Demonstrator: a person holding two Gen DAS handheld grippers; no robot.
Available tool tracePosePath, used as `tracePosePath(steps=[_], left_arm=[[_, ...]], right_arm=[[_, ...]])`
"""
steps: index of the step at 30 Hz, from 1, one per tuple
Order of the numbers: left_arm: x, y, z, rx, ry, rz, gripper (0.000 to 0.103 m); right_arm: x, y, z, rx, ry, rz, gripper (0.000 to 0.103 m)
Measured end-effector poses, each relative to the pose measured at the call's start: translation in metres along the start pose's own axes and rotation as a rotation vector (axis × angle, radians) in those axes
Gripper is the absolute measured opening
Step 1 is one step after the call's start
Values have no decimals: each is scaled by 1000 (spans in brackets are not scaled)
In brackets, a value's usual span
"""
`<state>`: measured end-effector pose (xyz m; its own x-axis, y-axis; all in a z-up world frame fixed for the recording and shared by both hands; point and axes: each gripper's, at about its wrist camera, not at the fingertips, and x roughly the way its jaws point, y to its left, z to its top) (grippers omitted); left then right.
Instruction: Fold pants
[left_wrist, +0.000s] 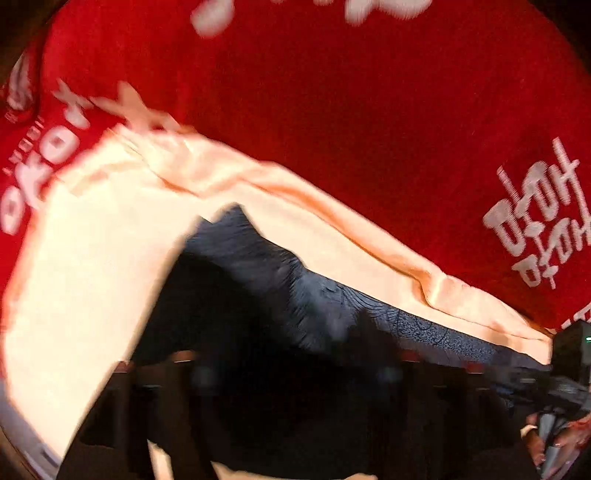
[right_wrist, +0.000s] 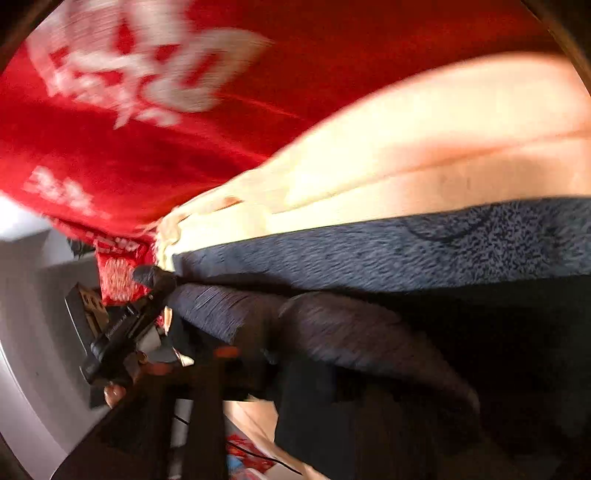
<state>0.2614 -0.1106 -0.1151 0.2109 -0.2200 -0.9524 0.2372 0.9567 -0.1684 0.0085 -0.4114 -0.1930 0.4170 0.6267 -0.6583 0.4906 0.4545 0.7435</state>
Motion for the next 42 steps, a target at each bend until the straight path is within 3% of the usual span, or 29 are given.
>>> tracePosePath(steps=[4, 6, 9, 11, 12, 14, 17, 20, 22, 27, 32, 36, 42], left_arm=[[-24, -7, -11, 83, -13, 71, 77], [-9, -14, -19, 117, 26, 97, 77], [27, -25, -32, 149, 67, 137, 77], [47, -30, -39, 178, 49, 214, 78], [55, -34, -41, 206, 22, 259, 88], [60, -36, -45, 239, -5, 286, 91], [51, -36, -46, 234, 28, 284, 91], [30, -40, -56, 239, 43, 281, 91], [13, -49, -72, 261, 52, 273, 91], [-9, -88, -107, 349, 88, 222, 91], [-20, -130, -143, 475, 108, 122, 91], [-28, -168, -168, 595, 65, 97, 91], [-46, -202, -193, 692, 12, 48, 91]], right_arm=[[-26, 40, -17, -104, -43, -18, 79], [-21, 55, -24, -162, -25, -63, 48], [8, 59, -26, -279, 13, -250, 45], [27, 49, -21, -336, 20, -370, 45], [28, 37, -18, -352, 15, -422, 45], [26, 25, -10, -341, -3, -390, 44], [1, 21, -8, -283, -21, -258, 45], [-32, 19, -21, -270, -45, -158, 57], [-52, 16, -36, -253, -65, -138, 59], [-100, -3, -101, -146, -129, -144, 59], [-137, -37, -171, -19, -194, -237, 59], [-179, -87, -245, 122, -272, -329, 59], [-206, -145, -333, 297, -358, -414, 59]])
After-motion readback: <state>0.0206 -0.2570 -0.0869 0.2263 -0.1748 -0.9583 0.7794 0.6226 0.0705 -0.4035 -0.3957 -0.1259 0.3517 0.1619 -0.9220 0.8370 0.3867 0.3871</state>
